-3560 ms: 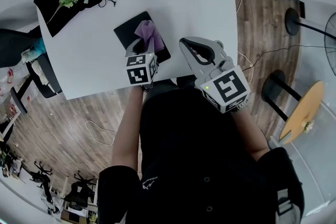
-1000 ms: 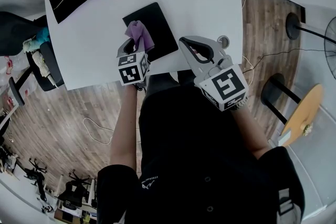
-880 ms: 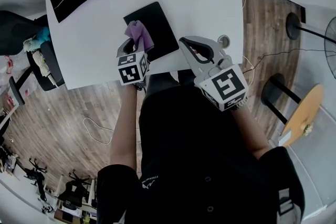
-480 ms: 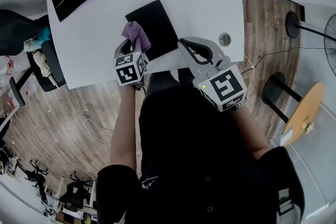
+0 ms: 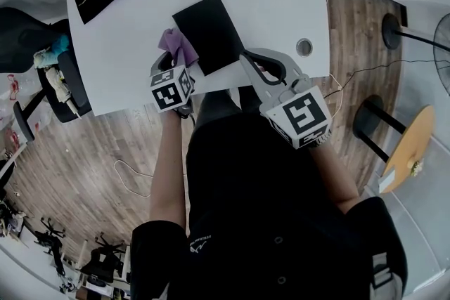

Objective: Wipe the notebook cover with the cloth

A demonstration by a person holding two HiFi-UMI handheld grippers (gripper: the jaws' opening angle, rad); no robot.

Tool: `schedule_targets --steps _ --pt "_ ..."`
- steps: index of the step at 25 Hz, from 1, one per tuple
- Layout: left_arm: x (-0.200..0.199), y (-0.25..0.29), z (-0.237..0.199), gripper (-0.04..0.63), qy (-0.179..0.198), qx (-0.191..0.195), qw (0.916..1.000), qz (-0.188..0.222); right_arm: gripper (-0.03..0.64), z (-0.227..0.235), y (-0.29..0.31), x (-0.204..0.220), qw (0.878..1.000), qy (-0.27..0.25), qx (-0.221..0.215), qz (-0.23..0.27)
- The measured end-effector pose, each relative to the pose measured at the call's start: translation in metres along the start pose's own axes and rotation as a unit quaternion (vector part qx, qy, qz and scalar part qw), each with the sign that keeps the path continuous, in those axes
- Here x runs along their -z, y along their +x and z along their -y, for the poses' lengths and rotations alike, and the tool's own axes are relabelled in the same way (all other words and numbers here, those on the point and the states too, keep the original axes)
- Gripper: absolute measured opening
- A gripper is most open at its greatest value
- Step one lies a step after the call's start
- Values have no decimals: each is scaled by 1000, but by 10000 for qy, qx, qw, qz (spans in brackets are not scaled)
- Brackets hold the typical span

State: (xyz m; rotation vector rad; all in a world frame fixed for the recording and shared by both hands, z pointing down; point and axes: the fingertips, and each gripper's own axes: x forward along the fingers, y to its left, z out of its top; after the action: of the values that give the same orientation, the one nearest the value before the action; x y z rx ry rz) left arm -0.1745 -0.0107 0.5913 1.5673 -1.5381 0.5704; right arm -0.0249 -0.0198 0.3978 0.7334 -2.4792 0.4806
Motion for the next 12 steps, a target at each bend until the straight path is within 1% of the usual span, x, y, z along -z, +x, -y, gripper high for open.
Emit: schedule_targets --steps 5,12 --pt "2 -15 -6 69 -22 33 9999 115 3 -8 -7 1 9999 49 130 92" --pt "9 -40 3 69 -4 225 9995 239 3 -20 -19 1 9994 74 253 244"
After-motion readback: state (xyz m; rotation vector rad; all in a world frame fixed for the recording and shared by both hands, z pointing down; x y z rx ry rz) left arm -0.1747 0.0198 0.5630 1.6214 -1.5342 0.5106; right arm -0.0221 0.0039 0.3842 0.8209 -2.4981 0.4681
